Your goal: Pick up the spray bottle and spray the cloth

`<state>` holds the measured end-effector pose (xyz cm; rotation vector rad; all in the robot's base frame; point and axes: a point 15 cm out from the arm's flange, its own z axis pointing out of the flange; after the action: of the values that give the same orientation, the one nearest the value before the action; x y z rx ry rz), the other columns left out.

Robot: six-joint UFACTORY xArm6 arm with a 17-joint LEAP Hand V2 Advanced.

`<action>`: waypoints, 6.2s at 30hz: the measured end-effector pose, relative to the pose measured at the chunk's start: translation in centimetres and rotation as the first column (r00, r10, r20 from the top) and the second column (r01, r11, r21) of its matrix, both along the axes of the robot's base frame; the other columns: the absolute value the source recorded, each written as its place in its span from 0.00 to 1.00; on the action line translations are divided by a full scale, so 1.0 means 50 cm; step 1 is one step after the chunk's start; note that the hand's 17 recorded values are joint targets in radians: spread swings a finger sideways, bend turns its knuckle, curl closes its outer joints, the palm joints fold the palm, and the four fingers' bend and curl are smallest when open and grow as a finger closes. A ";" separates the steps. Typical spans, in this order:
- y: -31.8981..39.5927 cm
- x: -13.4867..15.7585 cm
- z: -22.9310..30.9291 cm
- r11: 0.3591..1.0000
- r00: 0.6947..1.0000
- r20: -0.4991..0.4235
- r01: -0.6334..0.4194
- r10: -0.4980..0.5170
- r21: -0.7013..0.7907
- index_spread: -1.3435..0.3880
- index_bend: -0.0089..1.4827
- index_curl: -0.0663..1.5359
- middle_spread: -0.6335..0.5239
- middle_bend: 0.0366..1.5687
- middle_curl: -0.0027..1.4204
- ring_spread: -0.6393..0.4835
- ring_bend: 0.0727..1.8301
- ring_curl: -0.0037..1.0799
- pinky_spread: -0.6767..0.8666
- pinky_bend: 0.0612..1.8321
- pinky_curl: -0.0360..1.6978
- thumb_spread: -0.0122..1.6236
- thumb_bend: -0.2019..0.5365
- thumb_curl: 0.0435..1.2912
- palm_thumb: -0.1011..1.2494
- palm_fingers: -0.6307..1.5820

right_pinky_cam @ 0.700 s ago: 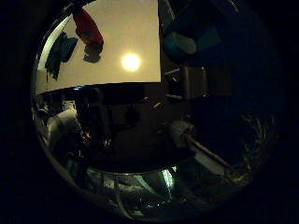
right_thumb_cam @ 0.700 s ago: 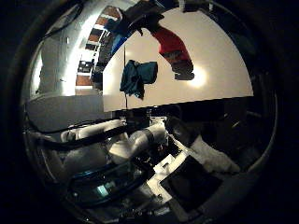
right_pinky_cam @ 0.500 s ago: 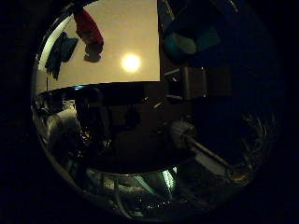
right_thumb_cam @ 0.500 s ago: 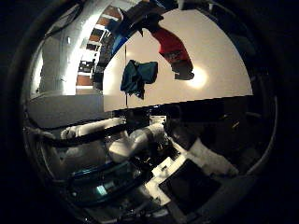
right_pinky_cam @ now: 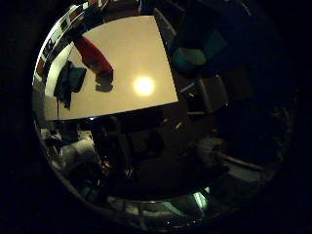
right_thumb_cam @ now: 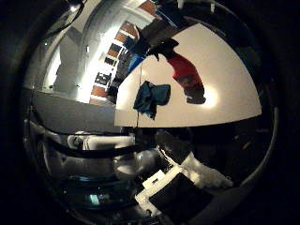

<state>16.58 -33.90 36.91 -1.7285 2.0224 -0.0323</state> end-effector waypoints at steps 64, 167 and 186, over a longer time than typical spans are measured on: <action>0.053 0.328 -0.292 0.861 0.977 0.029 -0.201 0.213 0.467 0.70 0.11 0.21 0.70 0.15 0.25 0.76 0.17 0.24 0.67 0.14 0.20 0.60 0.24 0.21 0.47 0.35; 0.705 0.441 -0.050 0.674 0.873 -0.394 -0.477 0.288 -0.563 0.64 0.76 0.64 0.42 0.87 0.61 0.36 0.72 0.80 0.31 0.59 0.71 0.70 0.26 0.32 0.84 0.78; 0.856 0.422 -0.160 0.613 0.808 -0.502 -0.572 0.308 -0.545 0.64 0.75 0.65 0.42 0.86 0.61 0.36 0.72 0.80 0.30 0.59 0.71 0.71 0.26 0.31 0.84 0.78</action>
<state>37.69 8.87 28.90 -2.8839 1.8479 -0.3579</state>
